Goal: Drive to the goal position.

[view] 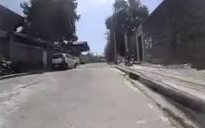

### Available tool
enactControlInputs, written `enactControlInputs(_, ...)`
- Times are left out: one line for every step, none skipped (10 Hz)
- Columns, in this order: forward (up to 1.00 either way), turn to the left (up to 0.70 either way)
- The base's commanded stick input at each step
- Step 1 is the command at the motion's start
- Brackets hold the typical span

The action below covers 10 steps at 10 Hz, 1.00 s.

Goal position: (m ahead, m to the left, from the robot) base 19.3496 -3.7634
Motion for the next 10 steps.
enactControlInputs(1.0,0.02)
enactControlInputs(1.0,0.02)
enactControlInputs(1.0,0.02)
enactControlInputs(1.0,0.02)
enactControlInputs(1.0,0.02)
enactControlInputs(1.0,0.02)
enactControlInputs(1.0,0.02)
enactControlInputs(1.0,0.02)
enactControlInputs(1.0,0.02)
enactControlInputs(1.0,0.02)
